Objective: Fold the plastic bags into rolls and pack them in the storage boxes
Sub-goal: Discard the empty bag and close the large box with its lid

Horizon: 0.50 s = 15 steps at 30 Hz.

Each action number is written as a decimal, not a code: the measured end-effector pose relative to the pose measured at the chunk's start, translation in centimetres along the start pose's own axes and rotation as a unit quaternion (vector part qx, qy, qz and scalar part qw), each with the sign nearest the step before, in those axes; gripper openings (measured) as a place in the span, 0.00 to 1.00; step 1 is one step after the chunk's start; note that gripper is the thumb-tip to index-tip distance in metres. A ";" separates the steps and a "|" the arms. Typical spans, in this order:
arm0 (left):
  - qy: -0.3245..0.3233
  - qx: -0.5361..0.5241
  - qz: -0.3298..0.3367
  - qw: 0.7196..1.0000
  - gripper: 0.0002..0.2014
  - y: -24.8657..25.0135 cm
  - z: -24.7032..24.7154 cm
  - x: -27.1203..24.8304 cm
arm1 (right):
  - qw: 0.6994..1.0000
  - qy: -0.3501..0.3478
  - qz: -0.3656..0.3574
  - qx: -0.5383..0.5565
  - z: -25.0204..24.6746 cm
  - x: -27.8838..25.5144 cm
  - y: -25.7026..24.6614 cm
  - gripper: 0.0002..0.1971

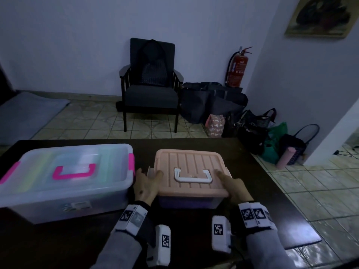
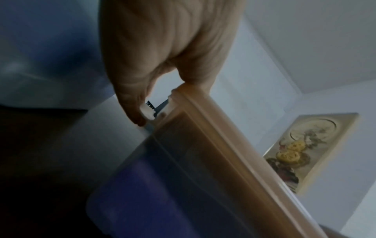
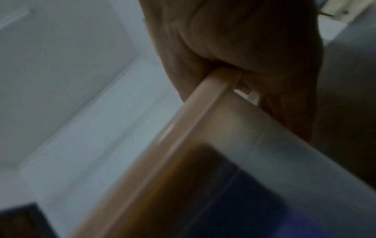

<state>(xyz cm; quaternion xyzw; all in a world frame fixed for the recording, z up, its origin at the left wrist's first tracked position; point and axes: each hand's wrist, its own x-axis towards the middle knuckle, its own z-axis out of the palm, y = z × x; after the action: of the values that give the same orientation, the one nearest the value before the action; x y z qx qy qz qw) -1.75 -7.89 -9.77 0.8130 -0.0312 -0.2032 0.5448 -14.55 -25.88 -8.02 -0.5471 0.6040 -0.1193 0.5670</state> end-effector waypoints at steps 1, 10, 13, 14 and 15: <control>0.000 -0.019 -0.025 0.999 0.40 -0.2 0.1 0.4 | 1.000 0.017 -0.012 0.006 0.1 0.0 0.0 0.35; 0.031 -0.154 -0.033 0.987 0.31 -0.8 0.8 0.5 | 0.978 0.080 -0.191 -0.032 0.6 -0.6 0.9 0.22; -0.015 -0.216 -0.039 0.975 0.19 -0.6 1.0 0.5 | 0.974 0.089 -0.203 -0.050 0.7 -0.8 0.7 0.21; -0.023 -0.163 -0.005 0.986 0.14 -0.3 0.9 0.3 | 0.973 0.090 -0.203 -0.054 0.7 -0.8 0.7 0.22; -0.023 -0.103 0.026 0.994 0.11 -0.2 0.8 0.2 | 0.973 0.090 -0.205 -0.060 0.7 -0.8 0.6 0.22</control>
<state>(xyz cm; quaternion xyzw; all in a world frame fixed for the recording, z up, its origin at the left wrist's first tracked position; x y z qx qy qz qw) -1.93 -8.59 -10.25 0.7468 -0.0444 -0.2097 0.6296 -14.54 -24.67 -8.26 -0.6793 0.5332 -0.2457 0.4402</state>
